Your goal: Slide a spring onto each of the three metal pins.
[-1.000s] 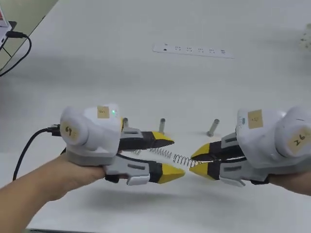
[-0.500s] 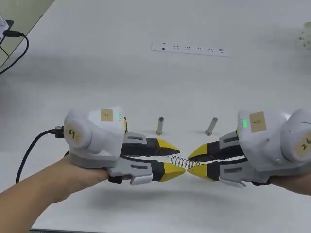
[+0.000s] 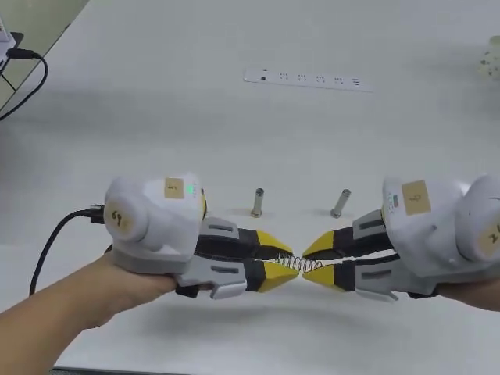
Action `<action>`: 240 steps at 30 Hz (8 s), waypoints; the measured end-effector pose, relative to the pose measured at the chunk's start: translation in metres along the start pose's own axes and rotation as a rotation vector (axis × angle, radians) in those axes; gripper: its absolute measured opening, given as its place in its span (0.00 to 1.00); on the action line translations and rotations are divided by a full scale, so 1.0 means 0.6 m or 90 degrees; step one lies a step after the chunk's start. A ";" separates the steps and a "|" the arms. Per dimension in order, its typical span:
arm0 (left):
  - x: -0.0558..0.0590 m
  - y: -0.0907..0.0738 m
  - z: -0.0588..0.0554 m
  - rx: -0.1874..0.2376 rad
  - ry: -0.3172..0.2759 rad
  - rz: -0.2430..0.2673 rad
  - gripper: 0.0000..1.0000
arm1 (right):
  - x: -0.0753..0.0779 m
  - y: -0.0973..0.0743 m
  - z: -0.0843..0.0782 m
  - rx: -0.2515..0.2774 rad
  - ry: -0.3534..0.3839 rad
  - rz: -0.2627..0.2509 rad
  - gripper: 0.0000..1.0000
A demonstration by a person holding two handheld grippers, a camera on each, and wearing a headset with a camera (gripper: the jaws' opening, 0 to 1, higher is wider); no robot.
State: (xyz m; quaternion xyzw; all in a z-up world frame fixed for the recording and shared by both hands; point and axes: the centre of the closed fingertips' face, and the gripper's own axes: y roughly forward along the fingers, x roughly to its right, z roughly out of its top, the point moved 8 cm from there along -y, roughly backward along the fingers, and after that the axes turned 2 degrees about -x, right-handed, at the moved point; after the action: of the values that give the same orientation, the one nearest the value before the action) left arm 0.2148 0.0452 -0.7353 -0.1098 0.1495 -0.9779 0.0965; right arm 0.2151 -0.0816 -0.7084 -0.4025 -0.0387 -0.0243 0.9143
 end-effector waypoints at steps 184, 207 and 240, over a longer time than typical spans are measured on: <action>-0.013 -0.042 0.005 0.018 -0.013 0.074 0.27 | 0.017 -0.017 0.086 0.166 -0.043 -0.047 0.06; -0.030 -0.147 -0.029 0.020 -0.026 0.207 0.61 | 0.029 -0.029 0.067 0.147 -0.032 -0.074 0.06; -0.063 -0.201 -0.034 -0.009 0.002 0.237 0.89 | 0.049 -0.052 0.030 0.126 0.011 -0.117 0.06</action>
State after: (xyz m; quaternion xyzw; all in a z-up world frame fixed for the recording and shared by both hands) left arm 0.2272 0.1719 -0.7238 -0.0794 0.1746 -0.9422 0.2746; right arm 0.2410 -0.0899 -0.6709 -0.3046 -0.0698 -0.1077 0.9438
